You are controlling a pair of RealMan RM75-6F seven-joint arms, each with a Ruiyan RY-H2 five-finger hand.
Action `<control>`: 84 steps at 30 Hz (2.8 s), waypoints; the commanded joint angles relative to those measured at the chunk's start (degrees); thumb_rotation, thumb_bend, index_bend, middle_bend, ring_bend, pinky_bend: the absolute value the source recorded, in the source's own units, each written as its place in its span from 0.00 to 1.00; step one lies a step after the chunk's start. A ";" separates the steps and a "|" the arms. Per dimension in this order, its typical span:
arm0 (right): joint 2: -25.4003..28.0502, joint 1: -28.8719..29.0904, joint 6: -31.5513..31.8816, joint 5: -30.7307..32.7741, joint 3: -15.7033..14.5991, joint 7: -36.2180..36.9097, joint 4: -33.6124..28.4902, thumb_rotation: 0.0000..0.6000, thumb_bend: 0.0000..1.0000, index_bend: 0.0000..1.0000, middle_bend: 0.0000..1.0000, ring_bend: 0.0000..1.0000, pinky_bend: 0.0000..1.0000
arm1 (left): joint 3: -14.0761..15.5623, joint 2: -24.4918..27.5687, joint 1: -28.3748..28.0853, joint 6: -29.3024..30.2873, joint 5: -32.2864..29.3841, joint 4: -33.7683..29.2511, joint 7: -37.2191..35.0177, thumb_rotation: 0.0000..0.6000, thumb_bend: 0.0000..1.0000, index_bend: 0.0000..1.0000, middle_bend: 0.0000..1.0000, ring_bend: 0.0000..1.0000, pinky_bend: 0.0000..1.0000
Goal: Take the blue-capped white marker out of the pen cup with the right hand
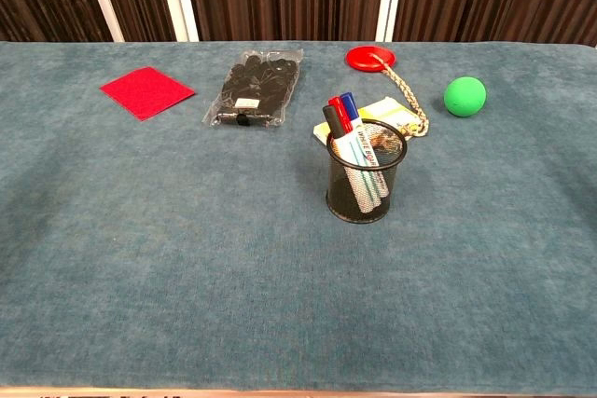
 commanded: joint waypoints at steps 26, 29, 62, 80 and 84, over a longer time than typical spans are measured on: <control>0.20 0.14 -0.70 -0.24 -0.37 0.45 -0.54 1.00 0.20 0.00 0.00 0.07 0.21 | -0.16 0.01 0.45 1.03 0.32 -0.18 -0.45 1.00 0.45 0.23 0.10 0.06 0.14; 0.41 0.17 -0.95 -0.24 -0.45 0.98 -0.81 1.00 0.20 0.00 0.00 0.07 0.21 | -0.16 -0.01 0.44 1.14 0.54 -0.03 -0.74 1.00 0.45 0.23 0.10 0.06 0.14; -6.41 22.85 -24.51 16.61 10.00 2.30 -15.29 1.00 0.26 0.19 0.00 0.06 0.20 | -0.37 0.07 0.37 0.03 -0.96 -0.49 -0.29 1.00 0.45 0.22 0.10 0.06 0.05; -15.27 35.49 -34.05 33.74 15.57 -0.82 -6.68 1.00 0.40 0.38 0.00 0.06 0.21 | -0.71 0.34 0.35 -0.62 -2.23 -1.07 -0.82 1.00 0.45 0.23 0.09 0.06 0.05; -16.92 37.99 -36.73 37.37 15.87 -0.51 -4.10 1.00 0.43 0.39 0.00 0.07 0.21 | -0.82 0.43 0.35 -0.84 -2.62 -1.29 -1.26 1.00 0.45 0.23 0.09 0.06 0.05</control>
